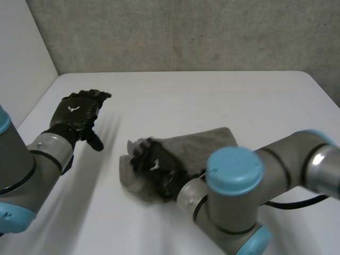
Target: Fold the towel.
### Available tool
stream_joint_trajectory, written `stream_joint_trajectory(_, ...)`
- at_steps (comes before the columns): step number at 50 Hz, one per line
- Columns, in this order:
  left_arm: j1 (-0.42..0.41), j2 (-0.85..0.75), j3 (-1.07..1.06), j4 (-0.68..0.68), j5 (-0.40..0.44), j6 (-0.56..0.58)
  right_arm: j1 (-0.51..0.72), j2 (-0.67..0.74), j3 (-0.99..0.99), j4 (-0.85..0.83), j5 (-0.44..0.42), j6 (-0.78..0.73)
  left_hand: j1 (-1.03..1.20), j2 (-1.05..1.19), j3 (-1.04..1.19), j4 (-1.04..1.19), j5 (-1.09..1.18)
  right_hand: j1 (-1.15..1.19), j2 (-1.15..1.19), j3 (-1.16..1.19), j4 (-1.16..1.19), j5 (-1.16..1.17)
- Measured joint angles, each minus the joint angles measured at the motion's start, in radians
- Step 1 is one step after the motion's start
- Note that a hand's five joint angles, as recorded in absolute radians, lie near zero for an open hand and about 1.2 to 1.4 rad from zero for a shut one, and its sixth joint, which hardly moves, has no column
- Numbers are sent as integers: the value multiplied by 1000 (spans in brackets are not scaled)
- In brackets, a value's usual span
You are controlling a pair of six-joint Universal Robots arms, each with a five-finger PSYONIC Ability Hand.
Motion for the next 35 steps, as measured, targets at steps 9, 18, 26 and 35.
stream_joint_trajectory(9,-113,-58,85,12,-12,6,-164,-159,95,84,11,260,3,7,2,3,0,0,0,0,0,-8)
stream_joint_trajectory(18,-271,-230,148,1,-152,15,-382,-229,255,166,-51,328,3,11,7,8,0,0,2,4,2,-10)
stream_joint_trajectory(26,-346,-326,141,-22,-278,41,-483,-210,343,126,-50,189,3,11,7,8,0,582,696,702,689,641)
stream_joint_trajectory(35,-374,-314,75,-45,-317,89,-459,-218,354,-88,48,-33,3,10,6,8,0,717,935,969,962,896)
